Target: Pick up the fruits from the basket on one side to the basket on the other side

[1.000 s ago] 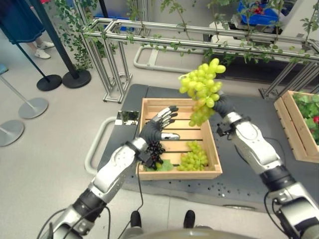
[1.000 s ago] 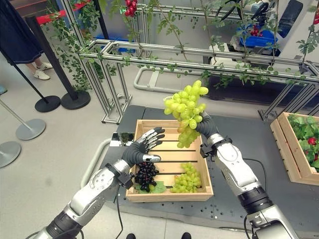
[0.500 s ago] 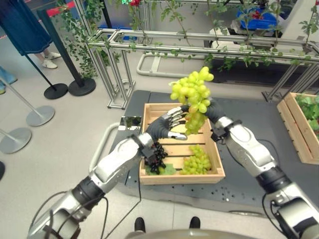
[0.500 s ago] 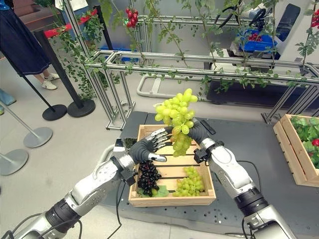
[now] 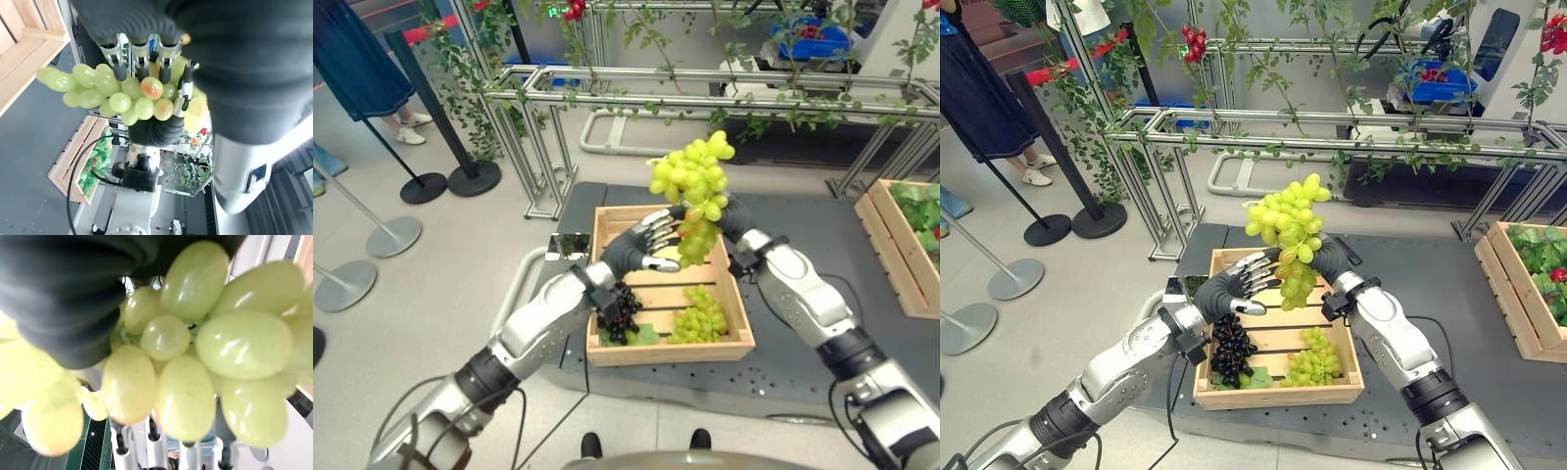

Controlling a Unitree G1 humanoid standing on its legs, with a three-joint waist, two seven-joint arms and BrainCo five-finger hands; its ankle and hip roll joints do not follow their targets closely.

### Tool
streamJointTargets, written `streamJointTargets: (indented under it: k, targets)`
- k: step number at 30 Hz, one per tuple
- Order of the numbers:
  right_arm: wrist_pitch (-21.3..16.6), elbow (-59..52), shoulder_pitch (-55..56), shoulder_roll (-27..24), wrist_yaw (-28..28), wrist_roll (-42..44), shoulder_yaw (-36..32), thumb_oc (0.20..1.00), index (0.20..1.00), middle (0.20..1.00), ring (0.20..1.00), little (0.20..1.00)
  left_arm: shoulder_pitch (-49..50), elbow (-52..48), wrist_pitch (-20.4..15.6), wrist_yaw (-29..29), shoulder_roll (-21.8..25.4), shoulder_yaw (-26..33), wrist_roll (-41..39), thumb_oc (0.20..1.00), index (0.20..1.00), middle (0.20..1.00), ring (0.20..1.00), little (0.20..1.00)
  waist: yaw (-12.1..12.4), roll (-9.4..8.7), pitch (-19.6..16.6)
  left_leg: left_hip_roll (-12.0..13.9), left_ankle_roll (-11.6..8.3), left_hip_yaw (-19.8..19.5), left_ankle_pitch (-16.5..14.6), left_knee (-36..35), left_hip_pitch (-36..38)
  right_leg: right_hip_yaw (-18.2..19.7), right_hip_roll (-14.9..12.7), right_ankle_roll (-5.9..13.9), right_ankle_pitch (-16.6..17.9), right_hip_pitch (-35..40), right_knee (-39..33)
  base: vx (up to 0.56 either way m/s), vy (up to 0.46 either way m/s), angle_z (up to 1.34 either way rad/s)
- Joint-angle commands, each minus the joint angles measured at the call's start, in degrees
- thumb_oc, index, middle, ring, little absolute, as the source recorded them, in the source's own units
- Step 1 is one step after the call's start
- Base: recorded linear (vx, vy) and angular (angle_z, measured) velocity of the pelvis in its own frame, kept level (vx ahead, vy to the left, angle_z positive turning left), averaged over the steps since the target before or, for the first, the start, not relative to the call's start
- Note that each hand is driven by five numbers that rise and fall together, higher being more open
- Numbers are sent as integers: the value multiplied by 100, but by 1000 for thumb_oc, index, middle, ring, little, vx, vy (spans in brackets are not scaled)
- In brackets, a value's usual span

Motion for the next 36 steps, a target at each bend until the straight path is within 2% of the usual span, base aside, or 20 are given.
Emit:
streamJointTargets:
  k: [1,10,20,27,36]
  targets:
    - [-511,-1065,-631,429,347,395,21,200,200,200,200,200,-426,-98,-17,-238,-380,-322,-470,1000,1000,1000,1000,1000,-48,-212,-112,-120,111,86,-512,256,182,-116,-296,546,-512,202,267,0,0,0]
    - [-567,-1234,-414,582,469,342,-300,200,200,200,200,200,313,178,66,-413,-147,190,-200,1000,1000,1000,1000,1000,-5,-197,-177,-120,118,80,-531,257,209,-126,-293,540,-512,249,245,0,0,0]
    - [-561,-1284,-300,602,544,243,-459,200,200,200,200,200,842,126,-8,-492,58,770,161,1000,1000,1000,1000,1000,53,-180,-227,-109,109,87,-526,243,230,-139,-277,534,-501,266,214,0,0,0]
    - [-550,-1290,-306,587,582,224,-475,200,200,200,200,200,862,137,-31,-496,27,866,295,1000,1000,1000,1000,1000,57,-191,-236,-100,111,87,-538,236,252,-133,-272,526,-513,290,213,0,0,0]
    - [-531,-1270,-412,665,664,348,-328,200,200,200,200,200,371,58,-21,-532,-192,488,305,1000,1000,1000,1000,1000,27,-196,-217,-105,114,54,-525,230,220,-152,-273,520,-531,288,223,0,0,0]
